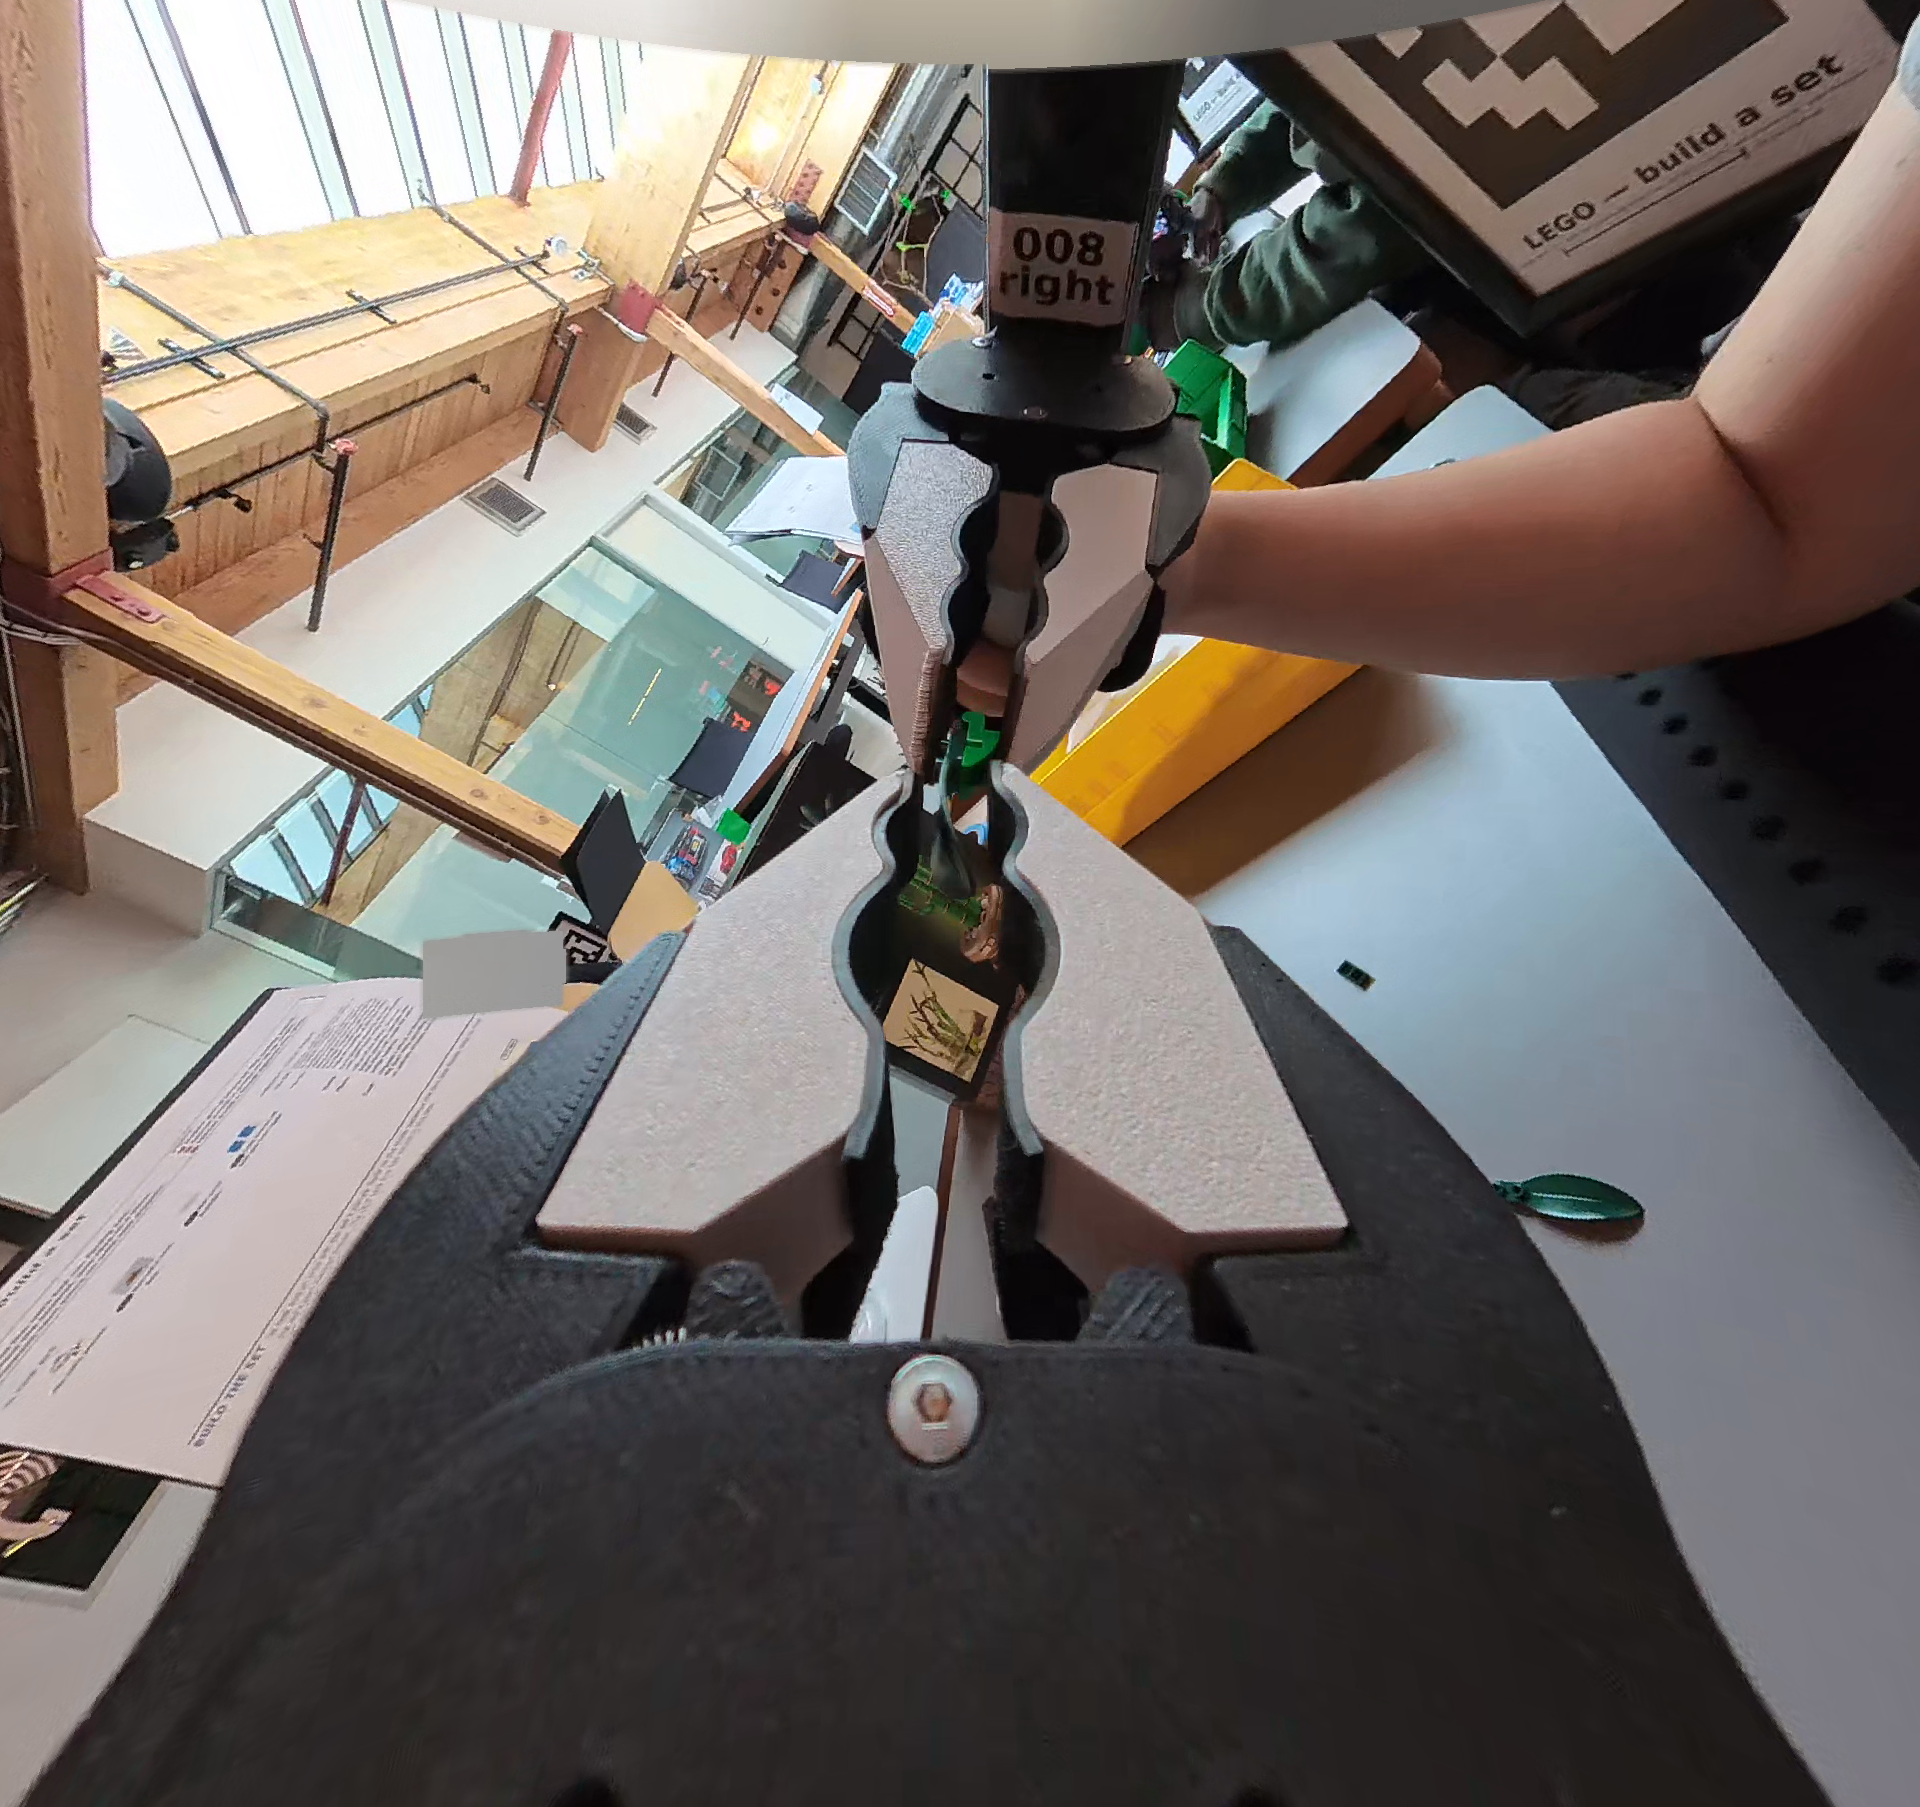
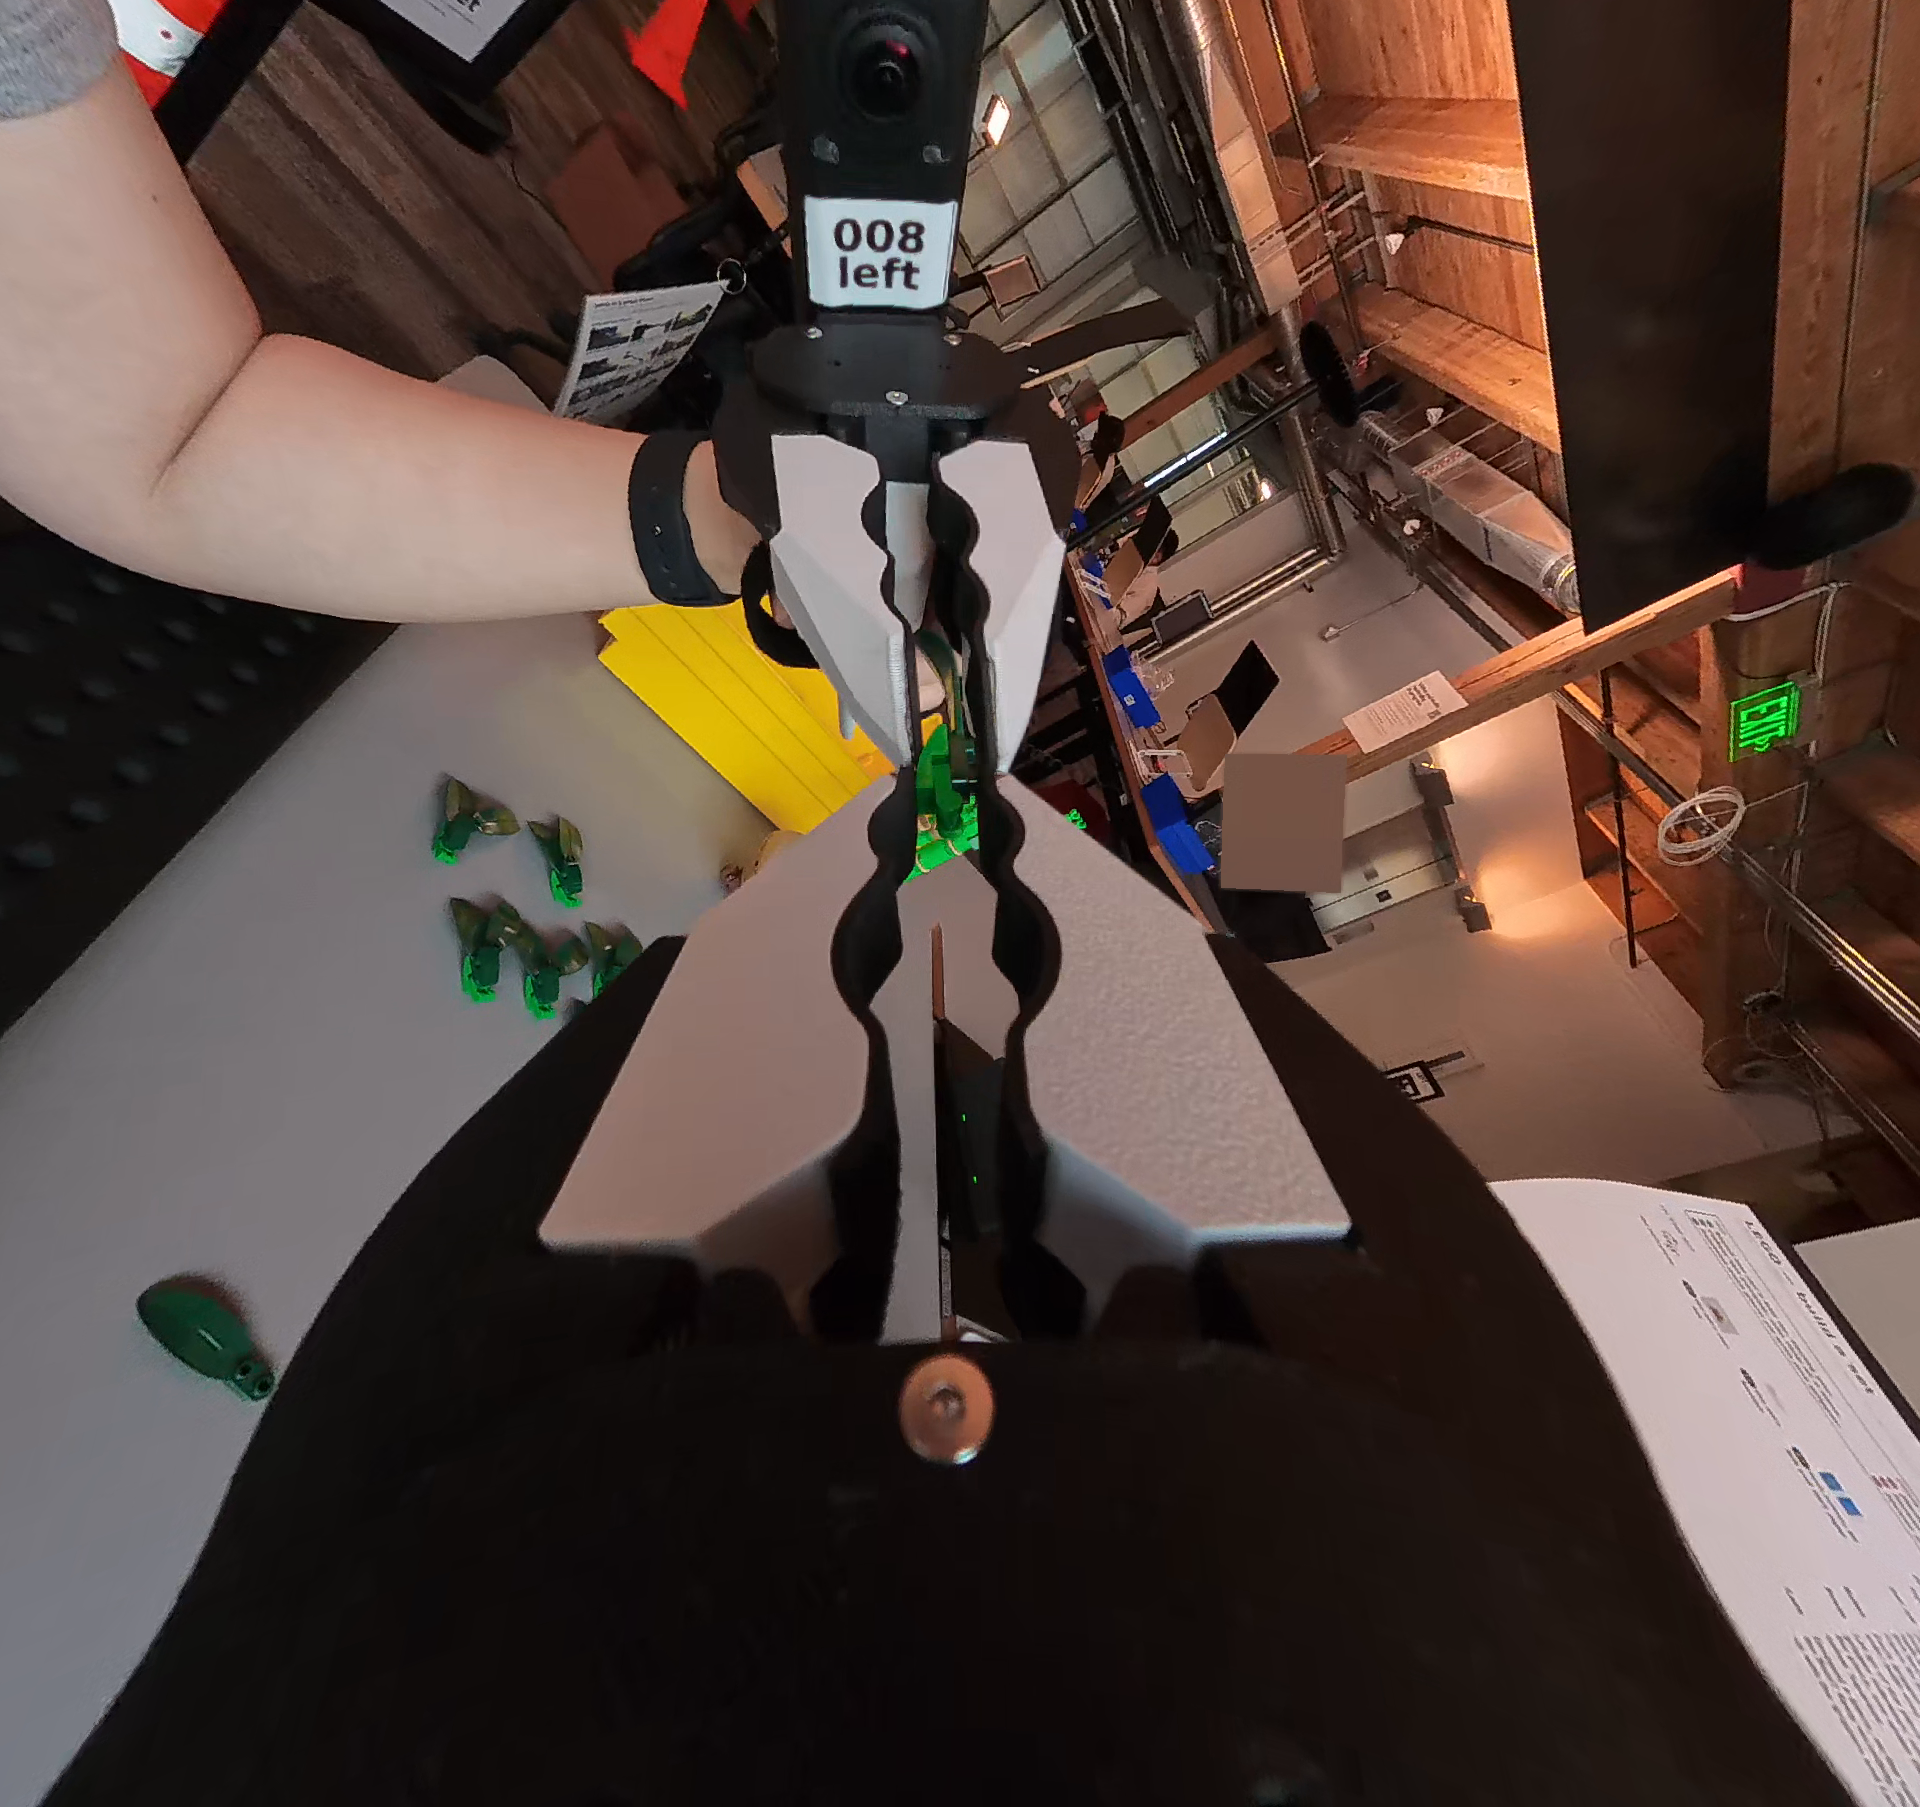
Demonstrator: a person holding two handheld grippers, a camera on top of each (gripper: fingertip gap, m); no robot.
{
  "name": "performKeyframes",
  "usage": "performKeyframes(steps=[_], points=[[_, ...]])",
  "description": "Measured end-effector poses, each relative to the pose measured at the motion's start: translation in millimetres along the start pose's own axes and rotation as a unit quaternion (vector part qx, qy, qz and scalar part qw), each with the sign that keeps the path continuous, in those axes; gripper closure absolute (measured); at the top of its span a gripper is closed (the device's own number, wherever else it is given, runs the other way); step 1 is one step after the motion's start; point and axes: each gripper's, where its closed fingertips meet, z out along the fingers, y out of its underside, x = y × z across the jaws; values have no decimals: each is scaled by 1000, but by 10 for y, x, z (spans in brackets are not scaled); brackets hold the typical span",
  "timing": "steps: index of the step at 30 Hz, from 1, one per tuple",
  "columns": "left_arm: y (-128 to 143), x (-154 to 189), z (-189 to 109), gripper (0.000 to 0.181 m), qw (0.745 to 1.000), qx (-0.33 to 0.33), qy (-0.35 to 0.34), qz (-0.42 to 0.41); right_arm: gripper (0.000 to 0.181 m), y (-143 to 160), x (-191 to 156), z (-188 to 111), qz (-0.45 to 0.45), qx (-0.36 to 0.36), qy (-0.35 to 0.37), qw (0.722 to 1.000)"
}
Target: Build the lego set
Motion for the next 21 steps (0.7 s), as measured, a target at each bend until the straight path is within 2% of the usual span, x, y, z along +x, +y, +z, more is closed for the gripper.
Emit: performKeyframes(steps=[21], points=[[-100, 11, 12, 175, 999, 4, -12, 46, 172, -90, -9, -50, -18, 16, 1, 1000]])
